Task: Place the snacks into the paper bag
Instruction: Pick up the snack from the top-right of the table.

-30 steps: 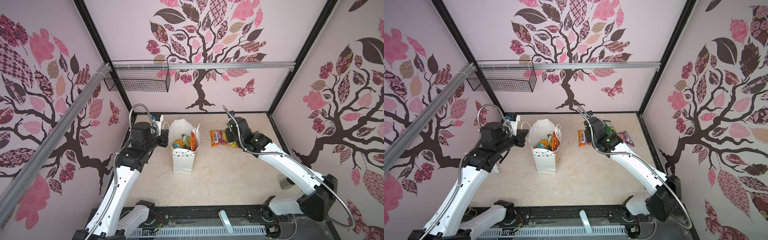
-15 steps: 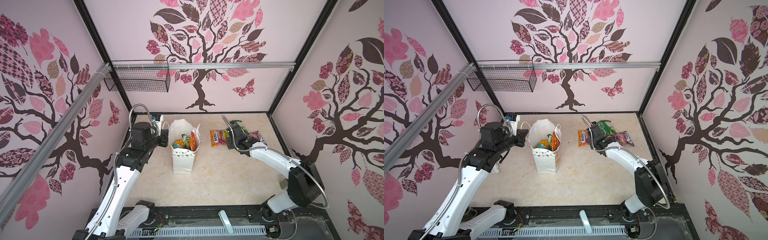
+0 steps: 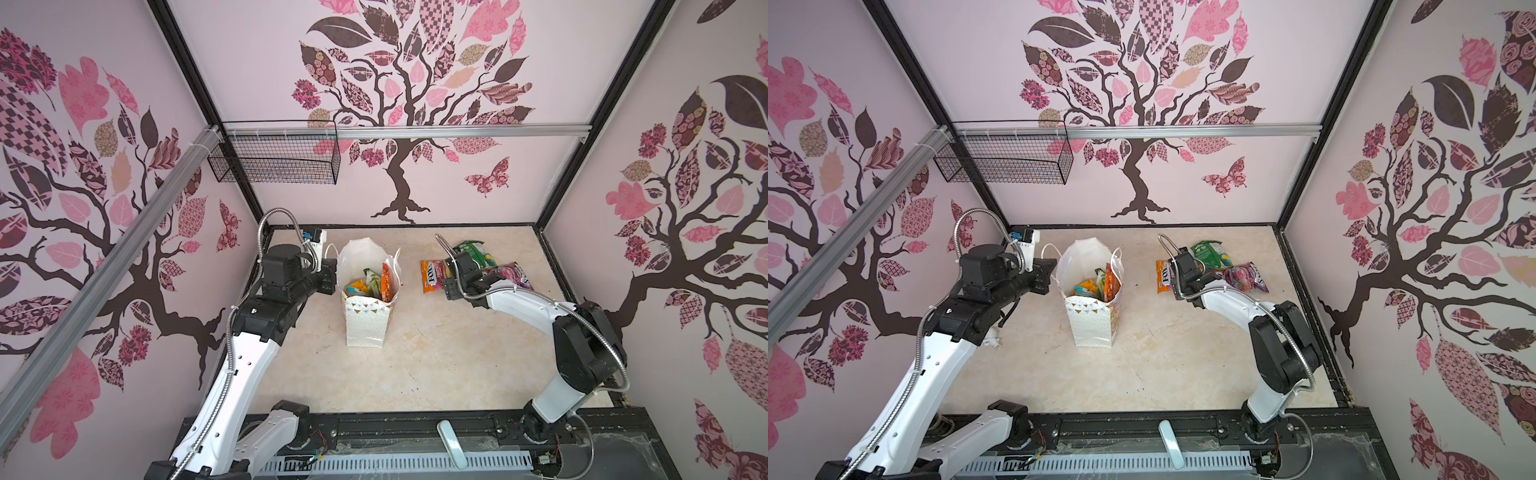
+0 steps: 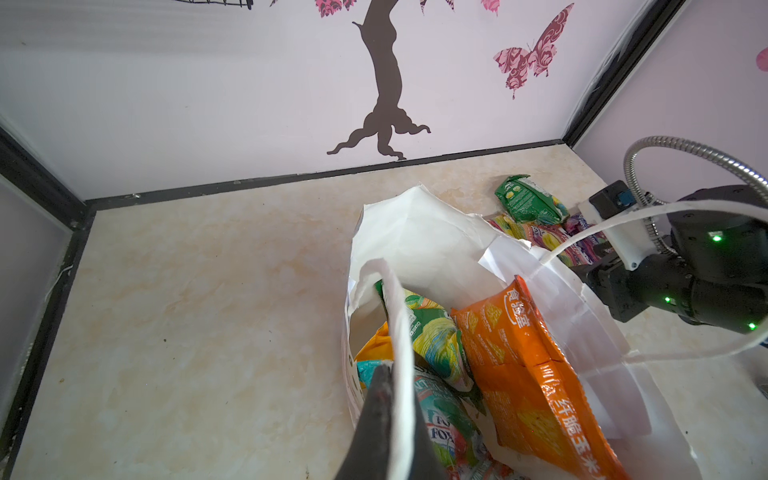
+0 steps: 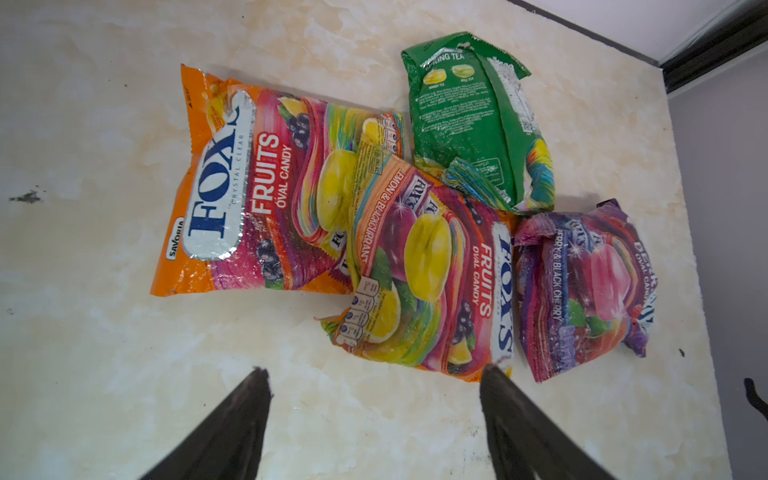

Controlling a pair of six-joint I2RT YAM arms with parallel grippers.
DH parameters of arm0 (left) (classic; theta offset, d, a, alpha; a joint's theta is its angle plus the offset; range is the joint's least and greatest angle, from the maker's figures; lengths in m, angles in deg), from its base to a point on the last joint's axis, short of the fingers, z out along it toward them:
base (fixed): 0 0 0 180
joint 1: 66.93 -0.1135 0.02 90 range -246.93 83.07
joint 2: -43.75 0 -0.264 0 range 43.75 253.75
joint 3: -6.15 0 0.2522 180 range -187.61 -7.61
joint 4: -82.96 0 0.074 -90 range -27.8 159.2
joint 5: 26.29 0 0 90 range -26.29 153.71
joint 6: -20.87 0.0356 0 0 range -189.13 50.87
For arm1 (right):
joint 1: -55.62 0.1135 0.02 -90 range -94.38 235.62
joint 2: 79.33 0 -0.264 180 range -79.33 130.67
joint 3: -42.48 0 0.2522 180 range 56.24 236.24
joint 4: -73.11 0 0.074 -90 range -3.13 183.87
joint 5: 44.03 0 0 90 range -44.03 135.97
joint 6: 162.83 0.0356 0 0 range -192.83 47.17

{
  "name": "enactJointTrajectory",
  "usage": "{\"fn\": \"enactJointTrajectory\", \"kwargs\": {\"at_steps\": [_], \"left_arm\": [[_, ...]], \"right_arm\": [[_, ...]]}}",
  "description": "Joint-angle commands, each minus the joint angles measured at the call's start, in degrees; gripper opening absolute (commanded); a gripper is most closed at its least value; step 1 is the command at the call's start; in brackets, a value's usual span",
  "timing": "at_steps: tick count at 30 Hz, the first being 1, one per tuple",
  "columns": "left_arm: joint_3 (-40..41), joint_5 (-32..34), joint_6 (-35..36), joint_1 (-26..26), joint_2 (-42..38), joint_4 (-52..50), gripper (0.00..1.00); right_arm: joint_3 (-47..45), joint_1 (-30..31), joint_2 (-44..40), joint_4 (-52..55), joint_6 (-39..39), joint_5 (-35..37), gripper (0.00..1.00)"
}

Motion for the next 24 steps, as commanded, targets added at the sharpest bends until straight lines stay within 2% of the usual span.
{"fn": "enactJointTrajectory", "kwargs": {"at_steps": [1,24], "left_arm": [[1.32,0.47,0.28,0.27,-0.77,0.97,0.0],[1.27,0.57,0.35,0.22,-0.91,0.86,0.0]], "right_arm": [[2.62,-0.92,3.17,-0.58,-0.75,0.31,0.83],[6.13,-3.27,10.19,-1.5,-2.58,-0.2,0.84]]}}
